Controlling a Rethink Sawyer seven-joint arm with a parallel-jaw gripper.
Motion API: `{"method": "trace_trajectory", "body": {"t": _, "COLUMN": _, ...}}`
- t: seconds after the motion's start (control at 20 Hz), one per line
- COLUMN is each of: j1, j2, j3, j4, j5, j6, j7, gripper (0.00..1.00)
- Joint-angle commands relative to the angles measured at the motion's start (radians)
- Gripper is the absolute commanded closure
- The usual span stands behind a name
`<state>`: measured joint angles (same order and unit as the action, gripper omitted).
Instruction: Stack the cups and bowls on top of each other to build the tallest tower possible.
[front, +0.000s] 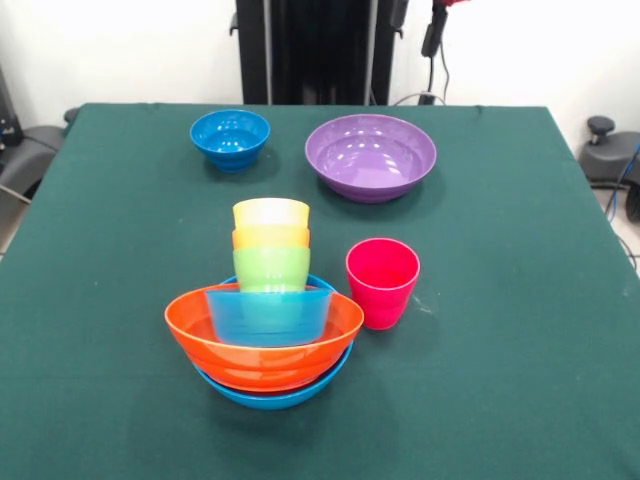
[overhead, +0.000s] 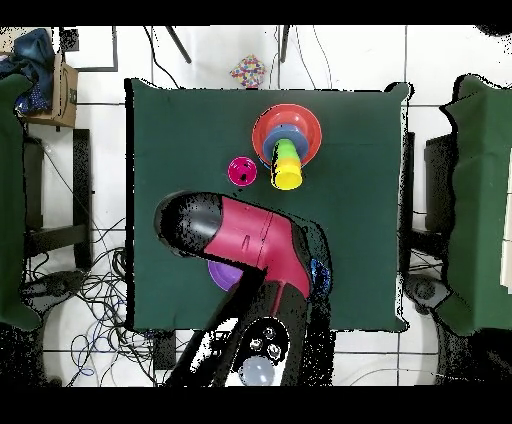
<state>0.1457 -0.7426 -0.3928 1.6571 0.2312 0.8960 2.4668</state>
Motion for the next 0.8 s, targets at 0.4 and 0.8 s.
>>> {"method": "trace_trajectory", "body": {"t": 0.4, "j1": 0.112, "j2": 0.098, "j3": 0.000, "j4": 0.043, "j5": 0.003, "j6": -0.161, "j7": 0.244, "gripper": 0.00}}
{"method": "trace_trajectory", "body": {"t": 0.8, "j1": 0.074, "j2": 0.126, "j3": 0.079, "j4": 0.074, "j5": 0.018, "j6": -0.298, "j7": 0.130, "gripper": 0.00}}
